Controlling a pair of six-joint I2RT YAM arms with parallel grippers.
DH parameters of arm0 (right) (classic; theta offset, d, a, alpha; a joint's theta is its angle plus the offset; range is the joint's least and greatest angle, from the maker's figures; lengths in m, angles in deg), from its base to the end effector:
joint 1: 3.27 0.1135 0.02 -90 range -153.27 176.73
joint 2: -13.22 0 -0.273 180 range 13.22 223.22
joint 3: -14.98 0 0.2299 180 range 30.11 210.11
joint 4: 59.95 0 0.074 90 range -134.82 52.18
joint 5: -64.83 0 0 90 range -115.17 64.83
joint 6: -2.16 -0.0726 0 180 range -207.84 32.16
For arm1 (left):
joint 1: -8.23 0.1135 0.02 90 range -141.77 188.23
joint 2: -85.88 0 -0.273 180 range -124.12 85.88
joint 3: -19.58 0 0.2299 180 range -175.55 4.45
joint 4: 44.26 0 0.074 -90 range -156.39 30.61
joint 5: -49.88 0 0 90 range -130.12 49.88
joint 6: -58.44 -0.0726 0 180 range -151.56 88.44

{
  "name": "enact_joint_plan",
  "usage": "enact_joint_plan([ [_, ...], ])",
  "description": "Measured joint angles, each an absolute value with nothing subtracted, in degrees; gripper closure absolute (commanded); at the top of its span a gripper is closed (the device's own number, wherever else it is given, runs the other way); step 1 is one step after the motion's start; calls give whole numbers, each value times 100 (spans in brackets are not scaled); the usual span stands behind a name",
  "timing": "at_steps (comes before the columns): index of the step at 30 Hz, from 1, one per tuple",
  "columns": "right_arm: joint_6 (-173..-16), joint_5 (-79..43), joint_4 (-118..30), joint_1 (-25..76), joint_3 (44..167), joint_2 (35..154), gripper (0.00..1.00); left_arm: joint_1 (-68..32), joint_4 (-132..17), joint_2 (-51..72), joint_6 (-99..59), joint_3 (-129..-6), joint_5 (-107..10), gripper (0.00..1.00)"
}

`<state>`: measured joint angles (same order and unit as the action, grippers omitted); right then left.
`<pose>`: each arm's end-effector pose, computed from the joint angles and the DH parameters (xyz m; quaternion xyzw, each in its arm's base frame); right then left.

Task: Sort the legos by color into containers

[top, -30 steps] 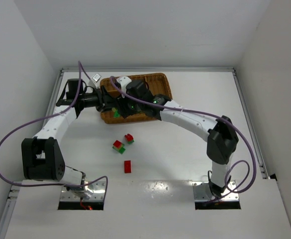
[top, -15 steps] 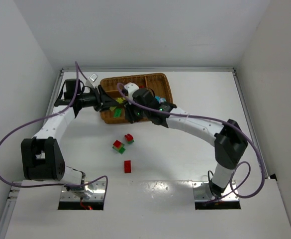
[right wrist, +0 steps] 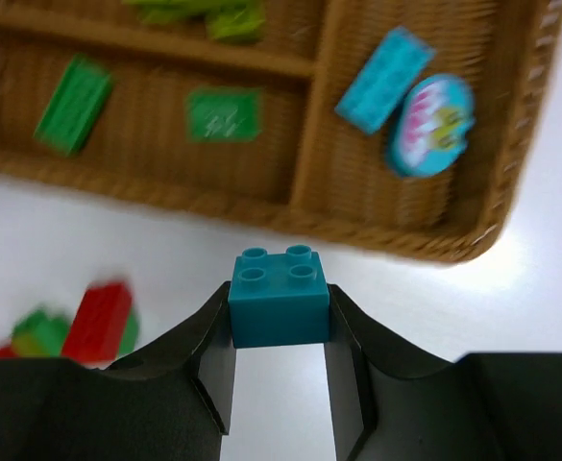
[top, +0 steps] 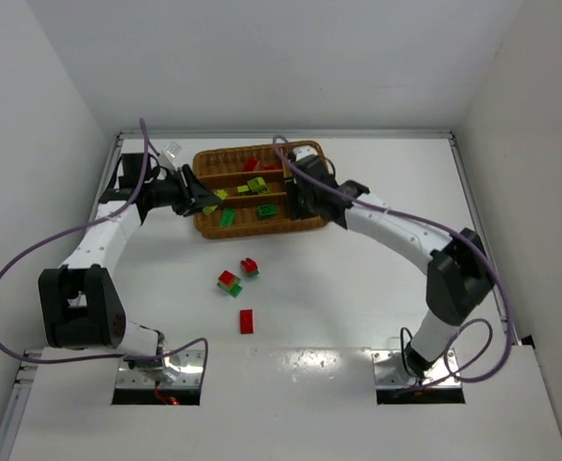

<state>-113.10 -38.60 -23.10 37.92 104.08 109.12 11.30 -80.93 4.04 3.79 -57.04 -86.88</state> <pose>0.2978 0.2382 0.2580 -0.0809 0.9106 0.1242 0.3858 0.3047 -0.0366 0.2802 -0.1230 0.8447 -0.4521 0.2587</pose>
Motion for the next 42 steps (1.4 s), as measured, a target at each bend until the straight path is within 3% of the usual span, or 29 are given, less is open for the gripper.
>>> enact_joint_plan([
  [7, -11662, -3987, -1497, 2796, 12194, 12468, 96, 866, -8595, 456, -29, -5807, -7707, 100],
  [14, -11725, -4013, -1067, 2496, 13739, 13913, 85, 398, -8928, 476, -292, -5969, -7040, 100],
  [15, -11723, -4004, -1017, 2459, 13899, 14055, 81, 365, -8982, 476, -307, -5993, -6966, 100],
  [16, -11723, -3998, -973, 2420, 14043, 14173, 67, 334, -9015, 476, -322, -6006, -6894, 100],
  [18, -11719, -3974, -955, 2339, 14233, 14343, 51, 284, -9065, 476, -348, -6038, -6772, 100],
  [20, -11712, -3945, -944, 2265, 14301, 14413, 40, 197, -9098, 469, -370, -6087, -6693, 100],
  [22, -11686, -3904, -944, 2221, 14323, 14435, 37, 98, -9124, 430, -392, -6194, -6632, 100],
  [27, -11677, -3858, -982, 2116, 14299, 14374, 39, -125, -9146, 209, -403, -6552, -6522, 100],
  [31, -11668, -3871, -1279, 2116, 13483, 13751, 59, -284, -9153, -40, -410, -6810, -6459, 100],
  [32, -11694, -3895, -1406, 2116, 13145, 13476, 71, -323, -9151, -114, -410, -6871, -6442, 100],
  [35, -11850, -4033, -1825, 2125, 12124, 12533, 85, -452, -9168, -302, -407, -7048, -6383, 100],
  [42, -12145, -4444, -2326, 2125, 10056, 10512, 89, -638, -9188, -412, -390, -7160, -6063, 100],
])
